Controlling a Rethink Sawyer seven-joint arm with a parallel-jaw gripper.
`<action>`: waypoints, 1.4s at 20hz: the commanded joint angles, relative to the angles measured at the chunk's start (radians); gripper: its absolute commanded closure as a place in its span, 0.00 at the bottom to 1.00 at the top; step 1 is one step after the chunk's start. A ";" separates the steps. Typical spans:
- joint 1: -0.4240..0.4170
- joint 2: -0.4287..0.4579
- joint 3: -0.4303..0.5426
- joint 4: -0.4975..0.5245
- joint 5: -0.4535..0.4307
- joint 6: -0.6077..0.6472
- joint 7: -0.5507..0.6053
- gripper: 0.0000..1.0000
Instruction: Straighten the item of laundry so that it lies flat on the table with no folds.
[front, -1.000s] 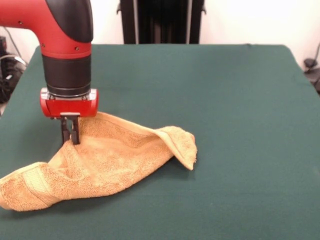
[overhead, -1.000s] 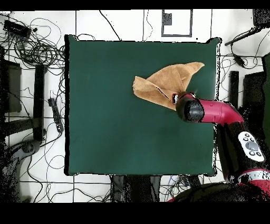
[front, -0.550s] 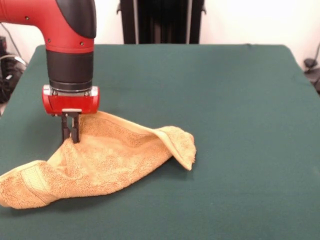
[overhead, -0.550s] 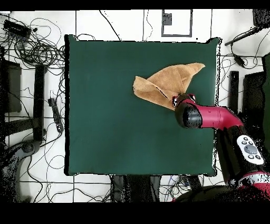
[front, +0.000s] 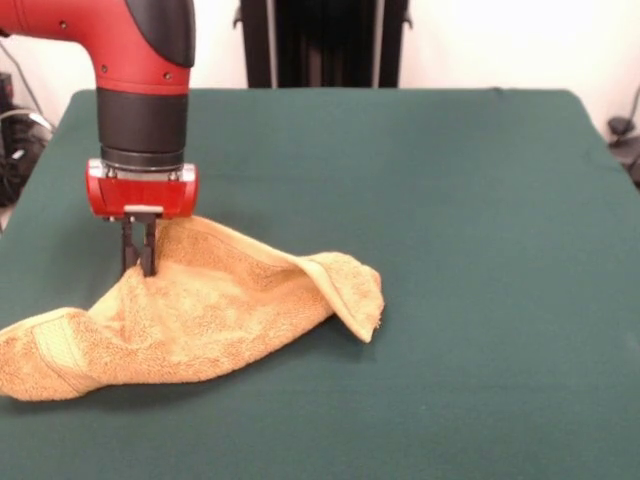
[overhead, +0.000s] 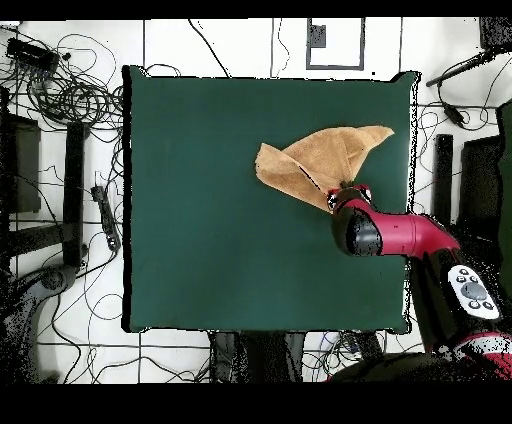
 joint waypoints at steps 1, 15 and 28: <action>0.007 0.106 -0.103 0.213 -0.098 0.096 0.023 1.00; -0.035 0.104 -0.126 0.262 -0.092 0.038 0.023 1.00; -0.075 0.116 -0.129 0.276 -0.129 0.008 -0.006 1.00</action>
